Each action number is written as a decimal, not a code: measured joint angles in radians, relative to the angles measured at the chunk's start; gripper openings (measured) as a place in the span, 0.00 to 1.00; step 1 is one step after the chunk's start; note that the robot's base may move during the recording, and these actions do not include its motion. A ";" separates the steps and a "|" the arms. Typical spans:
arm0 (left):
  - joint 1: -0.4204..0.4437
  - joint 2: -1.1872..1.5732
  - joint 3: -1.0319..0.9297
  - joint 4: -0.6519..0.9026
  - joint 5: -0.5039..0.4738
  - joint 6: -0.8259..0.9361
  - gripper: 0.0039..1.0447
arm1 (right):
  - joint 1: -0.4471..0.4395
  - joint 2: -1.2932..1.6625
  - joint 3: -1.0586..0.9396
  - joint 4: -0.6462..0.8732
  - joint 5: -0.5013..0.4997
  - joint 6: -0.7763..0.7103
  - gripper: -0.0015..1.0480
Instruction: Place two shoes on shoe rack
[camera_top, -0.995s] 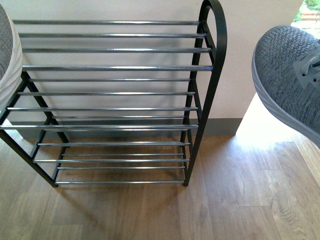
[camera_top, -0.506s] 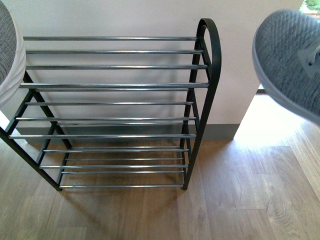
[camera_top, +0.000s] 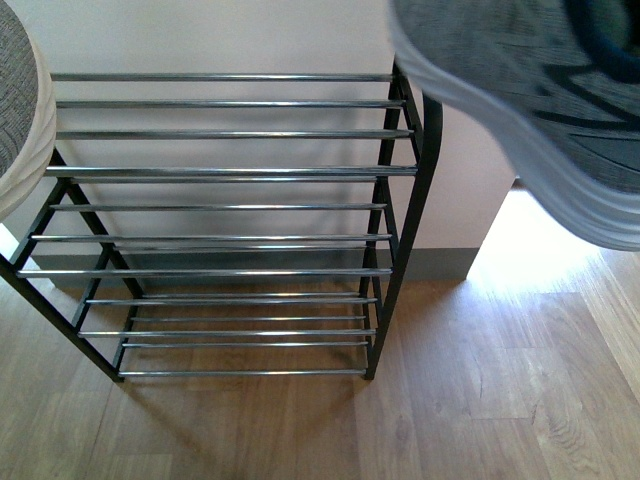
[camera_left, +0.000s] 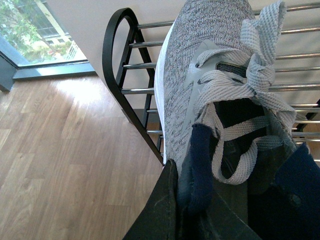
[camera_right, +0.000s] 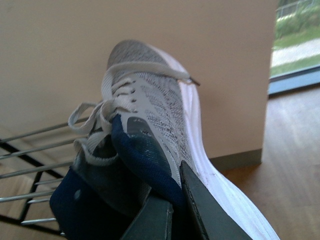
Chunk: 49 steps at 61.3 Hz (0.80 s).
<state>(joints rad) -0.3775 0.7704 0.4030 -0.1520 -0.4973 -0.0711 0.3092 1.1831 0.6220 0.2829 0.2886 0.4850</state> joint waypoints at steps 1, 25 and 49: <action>0.000 0.000 0.000 0.000 0.000 0.000 0.02 | 0.013 0.026 0.025 -0.008 0.002 0.016 0.01; 0.000 0.000 0.000 0.000 0.000 0.000 0.02 | 0.094 0.386 0.412 -0.182 0.046 0.258 0.01; 0.000 0.000 0.000 0.000 0.000 0.000 0.02 | 0.051 0.605 0.599 -0.271 0.034 0.379 0.01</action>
<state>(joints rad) -0.3775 0.7704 0.4030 -0.1520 -0.4976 -0.0711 0.3603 1.7882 1.2205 0.0116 0.3229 0.8642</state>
